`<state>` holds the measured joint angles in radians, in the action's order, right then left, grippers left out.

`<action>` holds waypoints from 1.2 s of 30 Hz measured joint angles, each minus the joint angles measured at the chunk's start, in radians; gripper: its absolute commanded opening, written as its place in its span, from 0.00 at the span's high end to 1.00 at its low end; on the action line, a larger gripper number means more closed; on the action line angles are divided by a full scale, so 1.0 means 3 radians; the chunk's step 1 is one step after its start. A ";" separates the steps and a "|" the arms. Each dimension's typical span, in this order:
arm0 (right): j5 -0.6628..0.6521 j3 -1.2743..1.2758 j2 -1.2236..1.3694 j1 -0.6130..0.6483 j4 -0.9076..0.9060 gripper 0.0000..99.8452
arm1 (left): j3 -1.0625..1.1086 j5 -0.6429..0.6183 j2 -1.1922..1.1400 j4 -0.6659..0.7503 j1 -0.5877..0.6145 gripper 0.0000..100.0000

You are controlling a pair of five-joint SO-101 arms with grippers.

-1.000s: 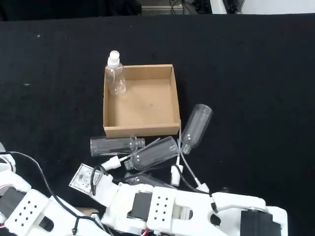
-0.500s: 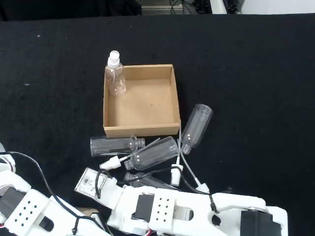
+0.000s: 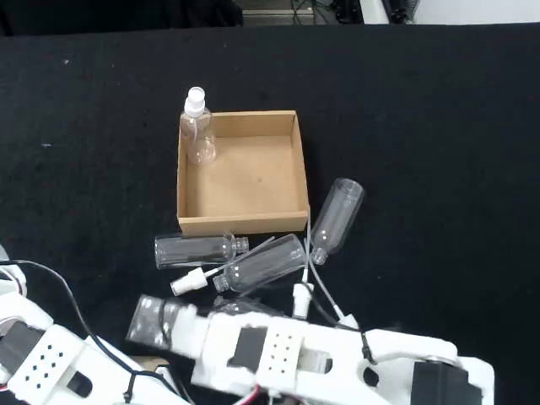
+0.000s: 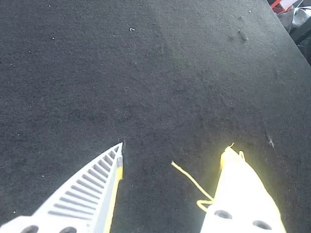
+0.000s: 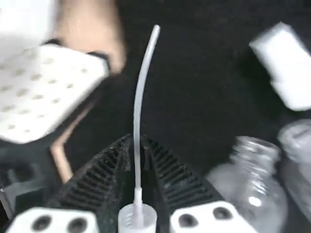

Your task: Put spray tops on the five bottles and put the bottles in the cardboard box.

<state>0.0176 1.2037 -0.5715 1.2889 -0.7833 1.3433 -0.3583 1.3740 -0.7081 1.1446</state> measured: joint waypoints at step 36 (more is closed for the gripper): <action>0.0020 -0.0276 0.0000 -0.0322 -0.0159 0.88 | 0.0000 0.0000 0.0000 0.0000 0.0000 0.78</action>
<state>0.0238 1.1208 -0.5715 1.1922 -0.8309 1.3433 -0.3583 1.3740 -0.7081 1.1446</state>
